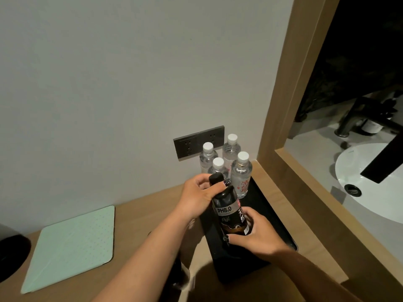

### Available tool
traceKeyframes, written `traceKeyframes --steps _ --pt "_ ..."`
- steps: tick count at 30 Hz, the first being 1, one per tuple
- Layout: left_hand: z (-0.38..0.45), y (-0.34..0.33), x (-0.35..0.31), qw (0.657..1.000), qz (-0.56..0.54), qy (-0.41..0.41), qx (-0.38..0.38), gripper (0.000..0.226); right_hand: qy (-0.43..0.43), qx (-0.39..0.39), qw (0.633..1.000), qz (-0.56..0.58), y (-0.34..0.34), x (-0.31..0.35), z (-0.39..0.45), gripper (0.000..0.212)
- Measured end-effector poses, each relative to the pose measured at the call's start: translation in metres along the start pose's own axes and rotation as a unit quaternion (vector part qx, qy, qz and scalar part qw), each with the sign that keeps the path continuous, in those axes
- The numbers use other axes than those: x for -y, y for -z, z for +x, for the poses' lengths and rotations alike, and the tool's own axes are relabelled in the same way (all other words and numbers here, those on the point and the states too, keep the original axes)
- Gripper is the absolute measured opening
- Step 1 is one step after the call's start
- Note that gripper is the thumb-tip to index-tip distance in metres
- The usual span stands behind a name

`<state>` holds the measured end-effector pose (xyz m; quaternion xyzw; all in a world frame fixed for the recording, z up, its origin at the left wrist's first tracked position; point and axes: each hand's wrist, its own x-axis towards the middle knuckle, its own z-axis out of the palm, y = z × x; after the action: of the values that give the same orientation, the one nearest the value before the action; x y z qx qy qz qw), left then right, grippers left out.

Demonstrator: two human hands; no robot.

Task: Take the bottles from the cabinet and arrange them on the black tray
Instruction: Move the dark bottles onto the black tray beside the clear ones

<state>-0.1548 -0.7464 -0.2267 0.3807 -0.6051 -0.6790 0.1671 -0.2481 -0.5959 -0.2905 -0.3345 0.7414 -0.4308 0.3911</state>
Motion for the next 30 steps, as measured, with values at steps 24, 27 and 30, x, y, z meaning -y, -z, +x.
traceKeyframes --steps 24,27,30 --pt "0.053 -0.016 0.050 0.981 0.164 -0.097 -0.030 0.040 -0.019 -0.089 0.996 -0.019 -0.032 -0.072 0.084 0.056" --pt "0.056 -0.018 0.058 0.964 0.230 -0.136 0.000 0.037 -0.031 -0.106 0.994 0.003 -0.036 -0.081 0.088 0.058" --pt "0.057 -0.020 0.061 0.939 0.293 -0.178 0.017 0.040 -0.033 -0.124 0.991 0.021 -0.039 -0.085 0.092 0.063"
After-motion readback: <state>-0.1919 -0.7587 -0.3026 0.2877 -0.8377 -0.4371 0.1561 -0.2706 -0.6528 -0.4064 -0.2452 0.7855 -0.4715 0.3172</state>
